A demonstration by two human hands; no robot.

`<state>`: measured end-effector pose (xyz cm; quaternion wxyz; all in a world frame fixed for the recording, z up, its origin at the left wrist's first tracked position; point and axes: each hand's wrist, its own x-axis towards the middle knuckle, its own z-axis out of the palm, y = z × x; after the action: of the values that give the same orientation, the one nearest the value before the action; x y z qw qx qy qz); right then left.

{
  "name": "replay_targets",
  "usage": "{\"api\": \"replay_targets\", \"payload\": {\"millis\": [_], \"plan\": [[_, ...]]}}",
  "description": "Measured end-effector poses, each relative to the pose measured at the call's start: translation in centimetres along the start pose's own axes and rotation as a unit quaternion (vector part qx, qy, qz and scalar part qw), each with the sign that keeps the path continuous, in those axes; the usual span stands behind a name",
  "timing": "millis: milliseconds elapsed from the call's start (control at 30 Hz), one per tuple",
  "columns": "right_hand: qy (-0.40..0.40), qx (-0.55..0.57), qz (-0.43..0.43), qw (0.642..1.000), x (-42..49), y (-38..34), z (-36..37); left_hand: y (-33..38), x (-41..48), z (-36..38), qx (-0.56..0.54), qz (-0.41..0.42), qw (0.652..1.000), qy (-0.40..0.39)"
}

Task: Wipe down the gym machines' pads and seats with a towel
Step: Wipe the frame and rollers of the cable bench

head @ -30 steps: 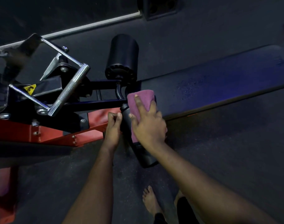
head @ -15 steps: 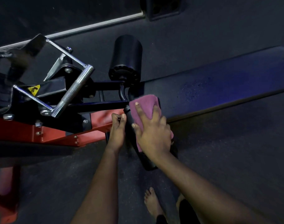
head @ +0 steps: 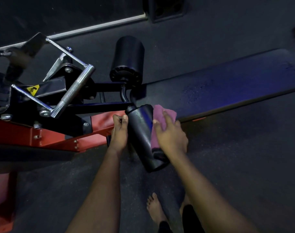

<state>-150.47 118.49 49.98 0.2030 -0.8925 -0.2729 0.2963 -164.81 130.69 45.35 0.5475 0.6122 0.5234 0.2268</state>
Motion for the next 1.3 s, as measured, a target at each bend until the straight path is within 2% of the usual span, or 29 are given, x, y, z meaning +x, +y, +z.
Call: {"api": "replay_targets", "payload": {"millis": [67, 133, 300, 400, 467, 533, 633, 667, 700, 767, 800, 867, 967, 1133, 1300], "plan": [[0.092, -0.095, -0.028, 0.991, -3.9, -1.2, 1.5, 0.1, -0.1, 0.1, 0.024, 0.004, 1.000, 0.010], [0.137, -0.147, -0.046, 0.979, -6.0, -2.2, 3.2, 0.1, -0.1, 0.1, 0.041, 0.004, 0.999, 0.015], [0.132, -0.099, -0.071, 0.984, -5.5, -1.0, 2.5, 0.2, -0.2, -0.1, 0.063, 0.007, 0.998, 0.013], [0.045, -0.003, 0.006, 0.999, -2.6, 0.8, 0.4, 0.2, -0.2, -0.1, 0.065, -0.002, 0.998, 0.014], [-0.036, 0.072, 0.056, 0.995, -0.2, 2.1, -0.5, 0.2, -0.3, -0.1, 0.070, -0.007, 0.997, 0.010], [-0.117, 0.176, 0.090, 0.973, 2.0, 3.4, -0.8, 0.2, -0.3, -0.1, 0.079, -0.006, 0.997, 0.011], [-0.198, 0.318, 0.146, 0.916, 3.4, 4.5, -0.7, 0.6, -0.6, 0.0, 0.075, -0.007, 0.997, 0.007], [-0.195, 0.313, 0.145, 0.918, 3.0, 4.4, -0.8, 0.6, -0.6, 0.1, 0.072, -0.007, 0.997, 0.007], [-0.173, 0.270, 0.128, 0.939, 2.3, 4.3, -0.9, 0.7, -0.7, 0.1, 0.071, -0.006, 0.997, 0.007], [-0.082, 0.126, 0.062, 0.987, 0.6, 4.1, -0.5, 0.8, -0.8, 0.1, 0.070, -0.004, 0.998, 0.008], [-0.031, 0.066, 0.014, 0.997, -0.8, 3.6, -0.6, 0.9, -0.7, 0.2, 0.067, -0.005, 0.998, 0.010], [0.036, -0.004, -0.070, 0.997, -3.0, 1.9, -0.2, 0.9, -0.6, 0.3, 0.067, -0.005, 0.998, 0.017], [0.085, -0.092, -0.145, 0.981, -3.1, -0.9, 1.0, 0.9, -0.6, 0.3, 0.083, 0.003, 0.996, 0.020], [0.057, -0.103, -0.177, 0.977, 0.5, -4.3, 1.0, 0.2, -0.3, 0.0, 0.064, 0.008, 0.998, 0.015], [-0.049, -0.008, -0.105, 0.993, 5.8, -4.5, -0.3, 0.3, -0.2, 0.1, 0.077, 0.008, 0.997, 0.011]]}}
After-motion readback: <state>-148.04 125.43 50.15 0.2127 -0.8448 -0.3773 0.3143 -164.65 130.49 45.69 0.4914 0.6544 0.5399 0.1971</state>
